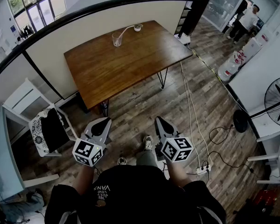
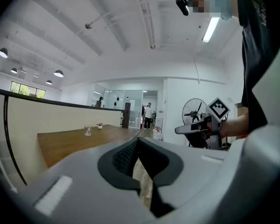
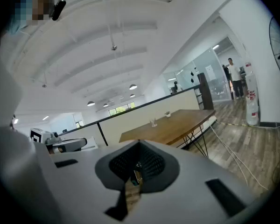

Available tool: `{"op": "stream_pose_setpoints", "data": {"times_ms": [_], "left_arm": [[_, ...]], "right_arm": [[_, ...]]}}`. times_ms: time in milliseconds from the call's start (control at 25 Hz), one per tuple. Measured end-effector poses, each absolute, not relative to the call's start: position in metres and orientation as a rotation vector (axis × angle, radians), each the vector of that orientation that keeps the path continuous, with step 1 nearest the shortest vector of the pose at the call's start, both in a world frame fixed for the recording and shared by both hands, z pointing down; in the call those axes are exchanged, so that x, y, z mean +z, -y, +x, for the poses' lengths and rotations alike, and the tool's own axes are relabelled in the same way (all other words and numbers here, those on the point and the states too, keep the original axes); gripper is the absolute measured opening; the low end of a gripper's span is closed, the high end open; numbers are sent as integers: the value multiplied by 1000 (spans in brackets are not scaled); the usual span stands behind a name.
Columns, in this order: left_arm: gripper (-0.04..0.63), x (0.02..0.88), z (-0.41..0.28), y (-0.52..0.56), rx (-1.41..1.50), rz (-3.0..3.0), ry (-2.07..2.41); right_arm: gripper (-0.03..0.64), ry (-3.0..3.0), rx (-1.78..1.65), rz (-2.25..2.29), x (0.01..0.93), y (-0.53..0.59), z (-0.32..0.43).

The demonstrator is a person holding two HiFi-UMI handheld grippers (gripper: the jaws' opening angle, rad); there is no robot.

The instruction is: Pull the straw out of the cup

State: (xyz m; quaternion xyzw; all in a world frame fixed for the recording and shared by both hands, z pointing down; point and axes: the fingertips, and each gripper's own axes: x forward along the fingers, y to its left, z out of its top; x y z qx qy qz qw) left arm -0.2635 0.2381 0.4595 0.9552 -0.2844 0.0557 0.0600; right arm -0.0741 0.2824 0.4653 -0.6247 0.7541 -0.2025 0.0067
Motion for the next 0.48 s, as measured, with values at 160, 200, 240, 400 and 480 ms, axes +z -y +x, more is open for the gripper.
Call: {"op": "stream_pose_setpoints", "data": {"times_ms": [160,200,240,400,480], "left_arm": [[12,456,-252,-223,158,2901,873],[12,456,-249,-220,156,2900,879],[12,457,-245,-216,156,2896,882],[18,461,-228,-197,142,2872,889],[20,462,-218,-186,135,2862,901]], "right_arm": [[12,-2389,-630,-1900,461,-267,-68],[12,-2389,-627,-1881,460,-263,-67],[14,-2388,-623,-1866,460,-259,-65],[25,-2386,-624,-1831,464,-236,-50],[85,-2394,-630,-1825,466,-222,-41]]}}
